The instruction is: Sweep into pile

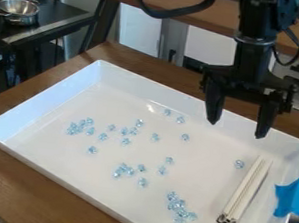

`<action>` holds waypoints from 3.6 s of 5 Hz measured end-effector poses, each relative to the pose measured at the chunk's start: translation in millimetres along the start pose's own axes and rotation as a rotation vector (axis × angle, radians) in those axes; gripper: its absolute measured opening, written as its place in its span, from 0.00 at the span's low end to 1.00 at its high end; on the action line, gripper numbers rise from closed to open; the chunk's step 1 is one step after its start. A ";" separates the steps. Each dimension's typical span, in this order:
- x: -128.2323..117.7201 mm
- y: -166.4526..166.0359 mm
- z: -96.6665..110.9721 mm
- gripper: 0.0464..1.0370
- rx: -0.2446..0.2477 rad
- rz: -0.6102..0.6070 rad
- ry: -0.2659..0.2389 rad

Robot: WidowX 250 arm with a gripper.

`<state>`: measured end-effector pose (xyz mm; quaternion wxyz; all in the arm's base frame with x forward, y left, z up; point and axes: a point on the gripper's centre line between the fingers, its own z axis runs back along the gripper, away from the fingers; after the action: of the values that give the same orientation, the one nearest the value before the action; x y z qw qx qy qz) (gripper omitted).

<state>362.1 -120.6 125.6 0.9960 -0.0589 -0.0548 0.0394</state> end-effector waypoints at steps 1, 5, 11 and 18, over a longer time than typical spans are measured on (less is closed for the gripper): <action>-2.7 1.9 -12.9 0.95 0.011 0.007 0.032; -1.2 -9.5 -54.5 0.95 0.048 0.011 0.015; -5.6 -34.2 -97.8 0.64 0.125 0.020 -0.004; 8.1 83.9 -90.2 0.34 0.133 0.103 0.100</action>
<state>374.3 -47.1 27.1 0.9958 0.0029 0.0009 0.0912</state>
